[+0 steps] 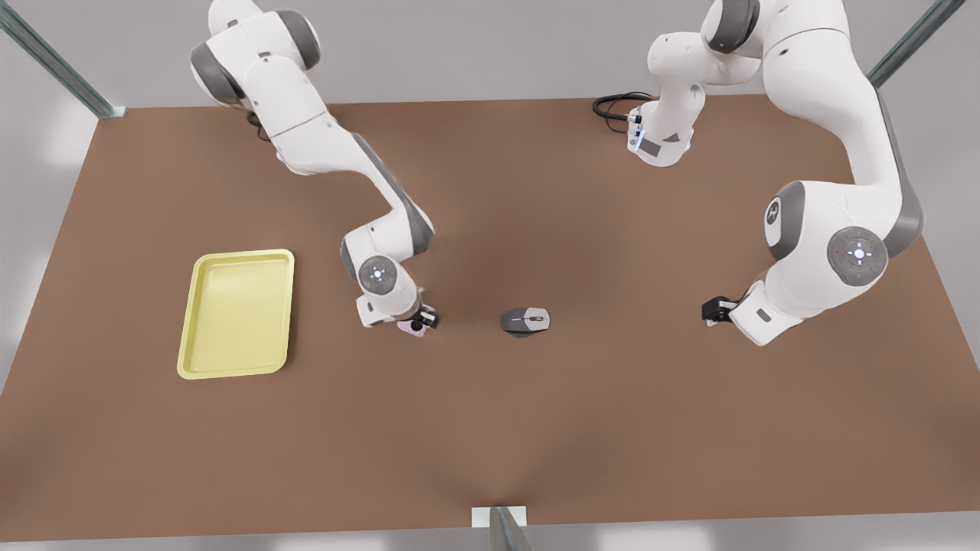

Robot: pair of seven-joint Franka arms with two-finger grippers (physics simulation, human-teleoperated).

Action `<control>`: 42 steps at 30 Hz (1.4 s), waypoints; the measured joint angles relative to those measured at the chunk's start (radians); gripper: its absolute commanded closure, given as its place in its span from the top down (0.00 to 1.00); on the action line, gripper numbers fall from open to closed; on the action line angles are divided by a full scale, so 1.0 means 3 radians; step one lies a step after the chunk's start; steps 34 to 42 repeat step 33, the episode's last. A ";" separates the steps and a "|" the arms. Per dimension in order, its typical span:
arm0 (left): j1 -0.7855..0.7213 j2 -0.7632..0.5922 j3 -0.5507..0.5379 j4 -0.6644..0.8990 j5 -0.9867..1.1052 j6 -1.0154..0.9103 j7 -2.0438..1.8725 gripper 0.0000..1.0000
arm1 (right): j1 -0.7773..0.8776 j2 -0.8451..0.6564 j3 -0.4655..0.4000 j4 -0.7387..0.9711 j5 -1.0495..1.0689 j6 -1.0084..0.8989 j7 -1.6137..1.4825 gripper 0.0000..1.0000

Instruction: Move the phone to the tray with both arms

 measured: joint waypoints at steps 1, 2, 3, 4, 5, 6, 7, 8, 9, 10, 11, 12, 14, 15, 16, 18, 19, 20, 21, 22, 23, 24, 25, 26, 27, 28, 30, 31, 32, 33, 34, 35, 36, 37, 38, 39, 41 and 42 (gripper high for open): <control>-0.0003 0.0000 -0.0004 0.0000 0.0000 -0.0001 -0.0009 1.00 | -0.0128 -0.0131 -0.0005 -0.0173 -0.0001 -0.0014 -0.0076 0.79; -0.0004 -0.0001 -0.0008 0.0000 0.0000 -0.0002 -0.0017 1.00 | -0.0264 -0.0258 -0.0034 -0.0347 -0.0001 -0.0026 -0.0165 0.79; -0.0005 -0.0001 -0.0012 0.0000 0.0000 -0.0003 -0.0027 1.00 | -0.0385 -0.0368 -0.0087 -0.0505 -0.0001 -0.0036 -0.0266 0.79; -0.0007 -0.0001 -0.0015 0.0000 -0.0001 -0.0004 -0.0037 1.00 | -0.0542 -0.0465 -0.0121 -0.0644 -0.0002 -0.0045 -0.0381 0.79; -0.0009 0.0000 -0.0017 0.0000 -0.0002 -0.0005 -0.0046 1.00 | -0.0732 -0.0573 -0.0139 -0.0753 -0.0001 -0.0062 -0.0510 0.79; -0.0009 0.0002 -0.0020 0.0000 -0.0004 -0.0005 -0.0055 1.00 | -0.0859 -0.0657 -0.0226 -0.0834 -0.0002 -0.0091 -0.0647 0.79; -0.0011 0.0003 -0.0022 0.0000 -0.0005 -0.0006 -0.0064 1.00 | -0.0929 -0.0729 -0.0381 -0.0875 -0.0001 -0.0139 -0.0790 0.79; -0.0019 0.0004 -0.0024 0.0000 -0.0006 -0.0006 -0.0072 1.00 | -0.0967 -0.0766 -0.0545 -0.0902 -0.0002 -0.0182 -0.0936 0.79; -0.0036 0.0004 -0.0024 0.0000 -0.0007 -0.0005 -0.0084 1.00 | -0.0983 -0.0770 -0.0718 -0.0916 -0.0002 -0.0216 -0.1089 0.79; -0.0054 0.0005 -0.0025 0.0000 -0.0007 -0.0005 -0.0095 1.00 | -0.0997 -0.0760 -0.0872 -0.0924 -0.0001 -0.0246 -0.1245 0.79; -0.0064 0.0005 -0.0027 0.0000 -0.0008 -0.0005 -0.0106 1.00 | -0.1007 -0.0745 -0.0998 -0.0934 -0.0001 -0.0273 -0.1403 0.79; -0.0069 0.0005 -0.0027 0.0000 -0.0008 -0.0005 -0.0116 1.00 | -0.1019 -0.0735 -0.1076 -0.0963 -0.0002 -0.0294 -0.1555 0.80; -0.0071 0.0011 -0.0028 0.0000 -0.0007 -0.0004 -0.0135 1.00 | -0.1041 -0.0709 -0.1137 -0.1017 -0.0006 -0.0314 -0.1832 0.92; -0.0071 0.0016 -0.0025 0.0000 -0.0005 -0.0003 -0.0143 1.00 | -0.1043 -0.0699 -0.1149 -0.1025 -0.0009 -0.0322 -0.1959 1.00; -0.0071 0.0021 -0.0024 0.0000 -0.0004 -0.0002 -0.0151 1.00 | -0.1047 -0.0687 -0.1162 -0.1026 -0.0011 -0.0329 -0.2080 1.00; -0.0071 0.0028 -0.0023 0.0000 -0.0002 -0.0001 -0.0166 1.00 | -0.1052 -0.0675 -0.1176 -0.1024 -0.0012 -0.0340 -0.2305 1.00; -0.0071 0.0029 -0.0023 0.0000 -0.0002 -0.0001 -0.0173 1.00 | -0.1059 -0.0689 -0.1180 -0.1008 -0.0013 -0.0346 -0.2410 1.00; -0.0071 0.0030 -0.0023 0.0000 -0.0001 -0.0001 -0.0180 1.00 | -0.1061 -0.0726 -0.1181 -0.0940 -0.0014 -0.0369 -0.2510 1.00; -0.0071 0.0028 -0.0023 0.0000 -0.0001 -0.0001 -0.0186 1.00 | -0.1056 -0.0793 -0.1182 -0.0777 -0.0014 -0.0436 -0.2603 1.00; -0.0071 0.0027 -0.0023 0.0000 -0.0001 -0.0001 -0.0192 1.00 | -0.1047 -0.0840 -0.1181 -0.0550 -0.0014 -0.0543 -0.2688 1.00; -0.0071 0.0025 -0.0023 0.0000 -0.0001 -0.0003 -0.0196 1.00 | -0.1034 -0.0899 -0.1166 -0.0353 -0.0015 -0.0669 -0.2759 1.00; -0.0071 0.0022 -0.0023 0.0001 -0.0001 -0.0006 -0.0200 1.00 | -0.1022 -0.0972 -0.1125 -0.0130 -0.0018 -0.0812 -0.2819 1.00; -0.0071 0.0021 -0.0023 0.0019 -0.0001 -0.0010 -0.0202 1.00 | -0.1007 -0.1005 -0.1101 0.0175 -0.0023 -0.0992 -0.2872 1.00; -0.0071 0.0020 -0.0023 0.0036 0.0000 -0.0012 -0.0205 1.00 | -0.0984 -0.1017 -0.1087 0.0505 -0.0055 -0.1189 -0.2920 1.00; -0.0072 0.0014 -0.0019 0.0046 0.0001 -0.0011 -0.0209 1.00 | -0.0974 -0.0995 -0.1045 0.0852 -0.0090 -0.1403 -0.2959 1.00; -0.0074 0.0008 -0.0006 0.0076 0.0001 -0.0012 -0.0214 1.00 | -0.0985 -0.1006 -0.0957 0.1071 -0.0116 -0.1608 -0.2984 1.00; -0.0070 -0.0005 0.0016 0.0136 0.0003 -0.0018 -0.0230 1.00 | -0.1103 -0.1106 -0.0735 0.1270 -0.0171 -0.1960 -0.3021 1.00; -0.0070 -0.0008 0.0019 0.0147 0.0003 -0.0021 -0.0238 1.00 | -0.1208 -0.1123 -0.0629 0.1322 -0.0195 -0.2105 -0.3037 1.00; -0.0070 -0.0010 0.0021 0.0153 0.0003 -0.0024 -0.0245 1.00 | -0.1295 -0.1132 -0.0559 0.1346 -0.0214 -0.2227 -0.3052 1.00; -0.0068 -0.0011 0.0022 0.0156 0.0003 -0.0026 -0.0252 1.00 | -0.1348 -0.1136 -0.0522 0.1356 -0.0229 -0.2331 -0.3065 1.00; -0.0068 -0.0011 0.0022 0.0156 0.0003 -0.0026 -0.0252 1.00 | -0.1348 -0.1136 -0.0522 0.1356 -0.0229 -0.2331 -0.3065 1.00; -0.0068 -0.0011 0.0022 0.0156 0.0003 -0.0026 -0.0252 1.00 | -0.1348 -0.1136 -0.0522 0.1356 -0.0229 -0.2331 -0.3065 1.00; -0.0068 -0.0011 0.0022 0.0156 0.0003 -0.0026 -0.0252 1.00 | -0.1348 -0.1136 -0.0522 0.1356 -0.0229 -0.2331 -0.3065 1.00; -0.0068 -0.0011 0.0022 0.0156 0.0003 -0.0026 -0.0252 1.00 | -0.1348 -0.1136 -0.0522 0.1356 -0.0229 -0.2331 -0.3065 1.00; -0.0068 -0.0011 0.0022 0.0156 0.0003 -0.0026 -0.0252 1.00 | -0.1348 -0.1136 -0.0522 0.1356 -0.0229 -0.2331 -0.3065 1.00; -0.0068 -0.0011 0.0022 0.0156 0.0003 -0.0026 -0.0252 1.00 | -0.1348 -0.1136 -0.0522 0.1356 -0.0229 -0.2331 -0.3065 1.00; -0.0068 -0.0011 0.0022 0.0156 0.0003 -0.0026 -0.0252 1.00 | -0.1348 -0.1136 -0.0522 0.1356 -0.0229 -0.2331 -0.3065 1.00; -0.0068 -0.0011 0.0022 0.0156 0.0003 -0.0026 -0.0252 1.00 | -0.1348 -0.1136 -0.0522 0.1356 -0.0229 -0.2331 -0.3065 1.00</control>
